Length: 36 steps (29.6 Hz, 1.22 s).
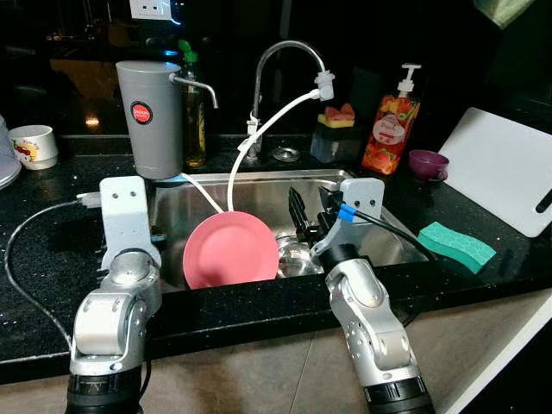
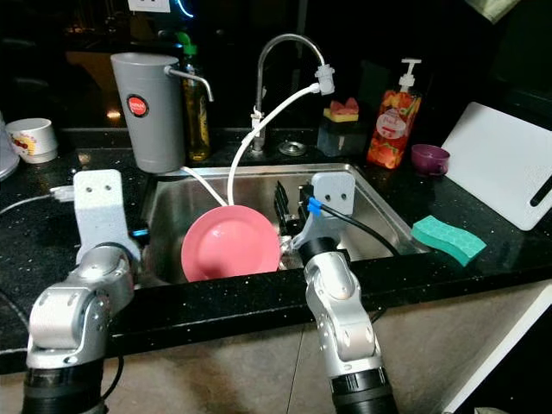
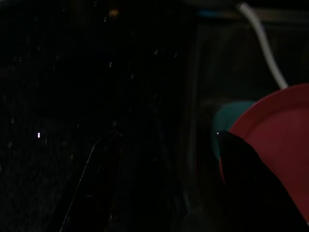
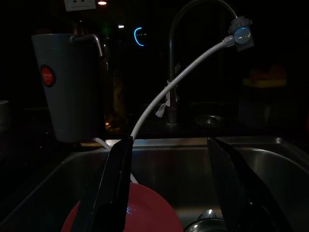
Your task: Kitchen organization
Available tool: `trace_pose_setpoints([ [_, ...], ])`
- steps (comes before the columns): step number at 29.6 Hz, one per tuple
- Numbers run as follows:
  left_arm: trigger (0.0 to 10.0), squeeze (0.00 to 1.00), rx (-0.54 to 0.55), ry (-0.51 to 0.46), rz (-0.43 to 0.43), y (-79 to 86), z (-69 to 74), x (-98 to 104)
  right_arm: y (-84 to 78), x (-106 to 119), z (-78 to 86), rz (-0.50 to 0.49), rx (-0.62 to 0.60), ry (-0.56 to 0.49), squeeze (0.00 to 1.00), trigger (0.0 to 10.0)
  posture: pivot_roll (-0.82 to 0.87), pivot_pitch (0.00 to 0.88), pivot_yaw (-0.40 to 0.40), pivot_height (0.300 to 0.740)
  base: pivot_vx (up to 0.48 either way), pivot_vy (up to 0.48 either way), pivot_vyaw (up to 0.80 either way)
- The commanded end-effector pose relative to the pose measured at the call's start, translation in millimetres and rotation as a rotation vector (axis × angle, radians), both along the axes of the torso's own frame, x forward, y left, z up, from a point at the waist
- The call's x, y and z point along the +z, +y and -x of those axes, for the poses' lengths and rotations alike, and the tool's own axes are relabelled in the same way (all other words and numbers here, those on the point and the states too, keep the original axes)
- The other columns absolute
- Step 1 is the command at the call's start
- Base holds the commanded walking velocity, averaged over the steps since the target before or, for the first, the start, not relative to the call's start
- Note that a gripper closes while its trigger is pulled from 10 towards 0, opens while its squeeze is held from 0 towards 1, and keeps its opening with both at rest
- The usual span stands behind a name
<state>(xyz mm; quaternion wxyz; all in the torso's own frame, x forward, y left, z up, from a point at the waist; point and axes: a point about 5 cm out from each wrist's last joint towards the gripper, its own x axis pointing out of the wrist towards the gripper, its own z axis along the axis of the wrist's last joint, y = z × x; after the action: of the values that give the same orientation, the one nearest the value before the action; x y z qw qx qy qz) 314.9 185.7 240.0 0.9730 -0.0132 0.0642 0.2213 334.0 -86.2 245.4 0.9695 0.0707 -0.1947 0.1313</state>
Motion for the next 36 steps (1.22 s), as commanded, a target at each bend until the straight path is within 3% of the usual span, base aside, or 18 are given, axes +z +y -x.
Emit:
trace_pose_setpoints([
  [1,10.0,0.00,0.013,0.028,-0.006,-0.1,2.2,-5.1,-2.9,-3.0,1.0,-0.008,-0.005,0.013,0.00,10.0,0.14,0.063,-0.096,0.740,0.000,0.000,0.00],
  [9,10.0,0.00,-0.018,0.114,-0.057,-4.7,4.5,-20.1,-4.5,-3.3,1.4,-0.008,-0.012,0.016,0.00,10.0,0.13,0.073,-0.093,0.740,0.000,0.000,0.00],
  [22,9.8,0.00,0.013,0.129,-0.015,0.1,5.1,-26.4,-4.0,-3.1,1.3,-0.009,-0.007,0.016,0.00,10.0,0.13,0.075,-0.096,0.740,0.000,0.000,0.00],
  [24,4.7,0.00,0.021,0.128,-0.010,1.6,5.4,-26.7,-3.9,-3.2,1.2,-0.009,-0.007,0.017,0.00,10.0,0.13,0.075,-0.096,0.740,0.000,0.000,0.00],
  [27,0.0,0.00,0.028,0.135,-0.010,4.5,3.9,-28.7,-3.8,-2.9,0.9,-0.009,-0.008,0.017,0.00,10.0,0.14,0.077,-0.096,0.740,0.000,0.000,0.00],
  [36,0.0,0.00,0.029,0.147,-0.019,6.6,2.3,-31.3,-4.0,-2.6,0.9,-0.010,-0.010,0.016,0.00,10.0,0.13,0.077,-0.095,0.740,0.000,0.000,0.00],
])
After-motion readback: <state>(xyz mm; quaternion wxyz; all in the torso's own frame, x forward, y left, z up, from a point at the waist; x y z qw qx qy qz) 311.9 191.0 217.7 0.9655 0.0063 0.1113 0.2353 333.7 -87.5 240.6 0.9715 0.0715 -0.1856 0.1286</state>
